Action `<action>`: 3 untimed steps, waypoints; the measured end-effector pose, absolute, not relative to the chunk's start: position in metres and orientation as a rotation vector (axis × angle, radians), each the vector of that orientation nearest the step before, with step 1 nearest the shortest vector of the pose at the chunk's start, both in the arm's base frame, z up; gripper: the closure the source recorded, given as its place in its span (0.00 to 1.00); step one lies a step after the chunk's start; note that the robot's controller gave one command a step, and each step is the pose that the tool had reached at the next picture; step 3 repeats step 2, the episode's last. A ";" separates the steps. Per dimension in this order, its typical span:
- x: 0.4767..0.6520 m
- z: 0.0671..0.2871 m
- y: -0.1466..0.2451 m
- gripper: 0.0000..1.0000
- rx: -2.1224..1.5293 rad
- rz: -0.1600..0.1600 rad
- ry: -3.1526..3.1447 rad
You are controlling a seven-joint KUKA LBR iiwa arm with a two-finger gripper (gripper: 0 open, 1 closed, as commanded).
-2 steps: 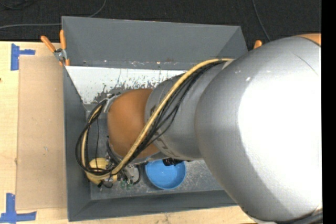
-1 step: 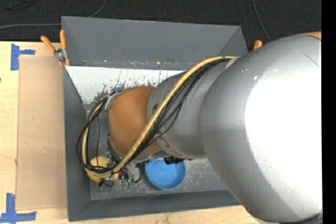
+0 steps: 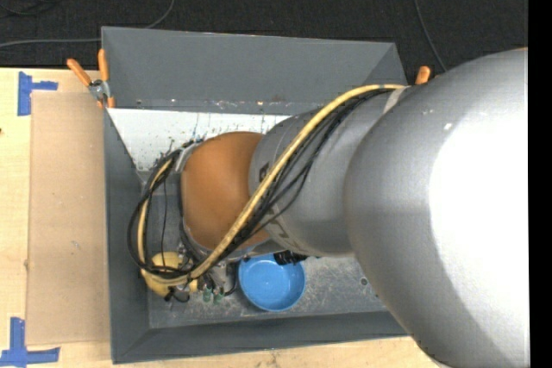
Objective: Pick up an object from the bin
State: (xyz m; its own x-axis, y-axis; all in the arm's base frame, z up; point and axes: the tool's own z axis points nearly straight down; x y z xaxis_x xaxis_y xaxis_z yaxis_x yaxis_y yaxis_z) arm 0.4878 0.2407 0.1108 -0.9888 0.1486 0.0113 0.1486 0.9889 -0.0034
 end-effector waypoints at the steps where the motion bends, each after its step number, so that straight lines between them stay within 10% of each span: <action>1: 0.489 0.132 0.241 1.00 -0.232 0.002 -3.124; 3: 0.488 0.157 0.240 1.00 -0.232 0.004 -3.120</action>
Offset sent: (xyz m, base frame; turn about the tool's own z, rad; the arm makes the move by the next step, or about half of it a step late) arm 0.0007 0.0003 0.0671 -0.0004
